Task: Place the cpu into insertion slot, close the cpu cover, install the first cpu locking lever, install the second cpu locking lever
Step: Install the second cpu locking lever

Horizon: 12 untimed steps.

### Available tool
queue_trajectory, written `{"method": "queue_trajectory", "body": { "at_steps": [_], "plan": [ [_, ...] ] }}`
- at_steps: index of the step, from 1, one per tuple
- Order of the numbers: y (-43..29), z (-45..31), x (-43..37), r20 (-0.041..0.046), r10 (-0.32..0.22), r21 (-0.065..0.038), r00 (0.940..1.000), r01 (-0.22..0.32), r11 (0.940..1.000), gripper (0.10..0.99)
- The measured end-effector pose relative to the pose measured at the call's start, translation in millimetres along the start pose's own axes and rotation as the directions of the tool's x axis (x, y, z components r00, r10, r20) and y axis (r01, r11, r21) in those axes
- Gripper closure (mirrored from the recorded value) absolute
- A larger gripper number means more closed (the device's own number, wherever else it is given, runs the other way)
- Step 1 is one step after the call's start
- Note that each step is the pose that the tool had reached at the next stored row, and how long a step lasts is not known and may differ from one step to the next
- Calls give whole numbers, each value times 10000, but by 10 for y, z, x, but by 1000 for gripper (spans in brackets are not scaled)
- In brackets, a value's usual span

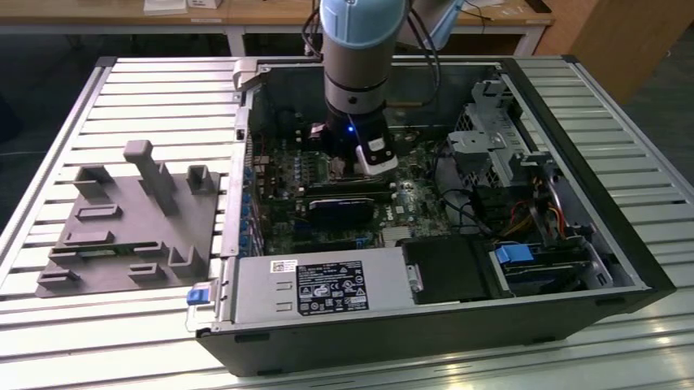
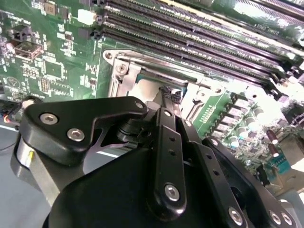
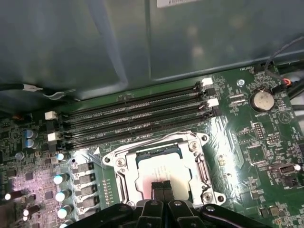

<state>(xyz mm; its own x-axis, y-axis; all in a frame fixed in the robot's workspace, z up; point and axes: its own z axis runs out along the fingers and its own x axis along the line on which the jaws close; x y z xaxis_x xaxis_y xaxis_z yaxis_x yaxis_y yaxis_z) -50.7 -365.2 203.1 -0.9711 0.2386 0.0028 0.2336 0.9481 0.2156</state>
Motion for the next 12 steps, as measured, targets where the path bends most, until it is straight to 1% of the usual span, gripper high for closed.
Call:
{"method": "queue_trajectory", "body": {
  "at_steps": [4, 6, 8, 11, 12],
  "plan": [
    [19, -81, 1, 1, 1, 2, 10000, -1, 10000, 984],
    [21, -83, -1, 12, 0, 38, 10000, 0, 10000, 984],
    [23, -84, -13, 44, 42, 135, 10000, -42, 9999, 984],
    [33, -82, -38, 128, 156, 356, 9998, -161, 9992, 984],
    [42, -80, -45, 147, 183, 405, 9997, -188, 9990, 984]
  ]
}}
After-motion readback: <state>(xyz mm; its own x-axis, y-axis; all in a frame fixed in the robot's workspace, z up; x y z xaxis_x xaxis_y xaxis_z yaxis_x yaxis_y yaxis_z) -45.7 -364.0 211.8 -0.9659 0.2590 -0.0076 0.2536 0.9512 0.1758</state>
